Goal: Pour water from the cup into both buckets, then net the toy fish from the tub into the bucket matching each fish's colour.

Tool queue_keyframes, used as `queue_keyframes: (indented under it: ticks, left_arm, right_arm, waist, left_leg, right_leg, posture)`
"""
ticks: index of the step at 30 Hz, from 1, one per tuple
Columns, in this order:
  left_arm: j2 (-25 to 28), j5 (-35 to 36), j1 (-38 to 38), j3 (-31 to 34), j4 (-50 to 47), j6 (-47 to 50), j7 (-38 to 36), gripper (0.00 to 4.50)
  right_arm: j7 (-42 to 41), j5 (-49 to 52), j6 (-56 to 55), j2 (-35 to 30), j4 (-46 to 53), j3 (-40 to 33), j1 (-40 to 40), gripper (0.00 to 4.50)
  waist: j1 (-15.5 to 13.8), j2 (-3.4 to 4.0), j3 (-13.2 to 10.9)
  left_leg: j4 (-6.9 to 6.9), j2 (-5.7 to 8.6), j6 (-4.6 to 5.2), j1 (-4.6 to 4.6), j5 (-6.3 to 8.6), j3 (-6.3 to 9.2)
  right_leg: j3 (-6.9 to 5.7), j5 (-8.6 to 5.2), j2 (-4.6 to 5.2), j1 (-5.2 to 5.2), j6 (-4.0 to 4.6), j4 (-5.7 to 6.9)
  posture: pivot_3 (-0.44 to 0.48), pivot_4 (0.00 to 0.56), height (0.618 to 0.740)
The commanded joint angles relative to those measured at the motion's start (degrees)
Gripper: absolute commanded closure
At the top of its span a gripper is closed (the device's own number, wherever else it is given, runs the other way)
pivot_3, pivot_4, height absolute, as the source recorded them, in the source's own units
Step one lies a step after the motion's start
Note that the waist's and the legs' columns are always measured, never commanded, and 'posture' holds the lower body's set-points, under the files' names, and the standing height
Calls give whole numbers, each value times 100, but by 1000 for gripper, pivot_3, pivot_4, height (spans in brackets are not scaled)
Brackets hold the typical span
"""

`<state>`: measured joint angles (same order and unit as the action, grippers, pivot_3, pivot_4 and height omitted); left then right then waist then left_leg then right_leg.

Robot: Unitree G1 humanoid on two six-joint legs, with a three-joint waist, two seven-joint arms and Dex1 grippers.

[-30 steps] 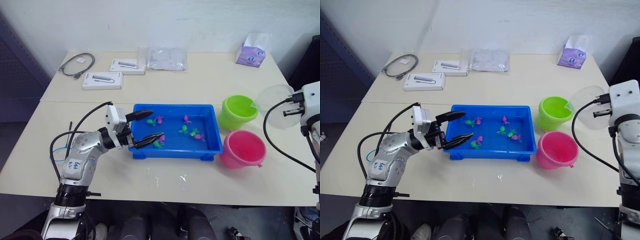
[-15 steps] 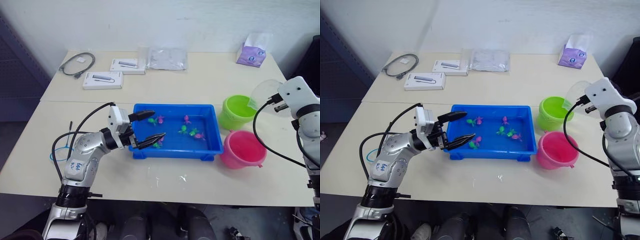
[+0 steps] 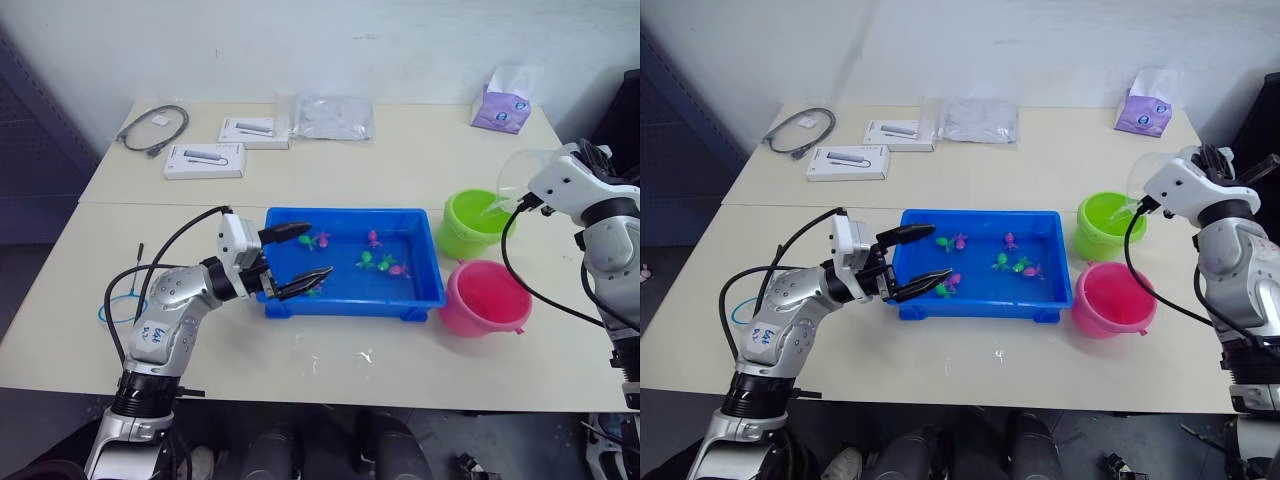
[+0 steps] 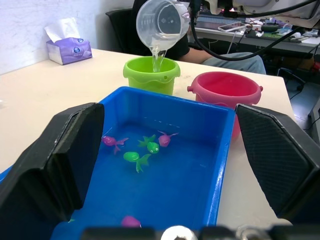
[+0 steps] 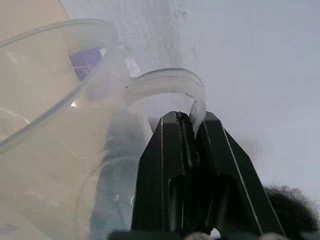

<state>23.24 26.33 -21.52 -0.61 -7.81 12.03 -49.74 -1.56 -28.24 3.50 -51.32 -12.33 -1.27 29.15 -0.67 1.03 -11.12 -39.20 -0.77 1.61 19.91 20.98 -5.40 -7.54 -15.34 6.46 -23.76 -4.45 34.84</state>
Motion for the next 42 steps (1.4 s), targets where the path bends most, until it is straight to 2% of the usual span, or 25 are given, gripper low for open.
queue_keyframes:
  ticks: [1,12,15,21,27,30,35,38,42]
  left_arm:
    - [18,-19,58,11,-233,-73,25,0]
    - [-11,-70,65,-27,-244,-121,41,0]
    - [-19,-76,61,-34,-238,-135,41,0]
    - [-33,-87,27,-37,-194,-158,28,0]
    - [-41,-77,4,-40,-169,-153,10,0]
    - [-38,-67,1,-34,-166,-143,2,0]
    - [6,6,20,18,-211,-97,-39,0]
    - [47,330,37,135,-336,52,-213,0]
    - [337,601,153,135,-527,334,-587,0]
  right_arm:
    - [220,-246,-331,-218,-64,-43,214,4437]
    - [604,-625,-894,-338,-425,-61,222,4437]
    - [929,-706,-1166,-370,-496,-109,136,4437]
    - [1055,-543,-1353,-292,-581,-168,-34,4437]
    - [662,558,-1067,172,-443,-740,-84,4437]
    - [107,2014,-308,783,-252,-1535,16,4437]
    - [-854,4309,1310,1435,506,-2738,17,4437]
    - [-653,5527,2461,1687,887,-3747,-88,4437]
    - [-608,5856,2731,1821,1297,-4317,-857,4437]
  waist:
    - [16,0,0]
    - [75,0,0]
    - [76,0,0]
    - [67,0,0]
    - [73,0,0]
    - [71,-2,1]
    - [63,-2,2]
    - [42,-2,2]
    - [-44,-2,2]
  left_leg:
    - [0,0,0,0,0,0]
    - [0,-1,-2,2,-1,2]
    - [0,-1,-3,2,-2,2]
    - [-1,-1,-3,2,-2,3]
    - [-2,-1,-3,6,-2,4]
    - [-3,-3,-3,6,-2,6]
    - [-6,-3,0,12,-4,13]
    - [-7,-4,2,17,-4,18]
    - [-8,-3,5,21,-3,22]
  right_leg:
    - [0,0,0,0,0,0]
    - [-1,0,0,0,0,0]
    - [-1,0,0,0,0,0]
    - [0,0,0,0,0,0]
    - [-1,1,-1,0,-1,1]
    - [-3,1,-3,0,-1,0]
    - [-6,1,-3,0,-1,2]
    - [-9,2,3,-2,-1,3]
    - [-15,2,7,-2,0,-2]
  posture:
    - [0,150,740]
    - [0,150,740]
    - [0,150,740]
    - [0,150,740]
    - [0,150,740]
    - [0,150,740]
    - [0,150,740]
    - [0,150,740]
    - [0,150,740]
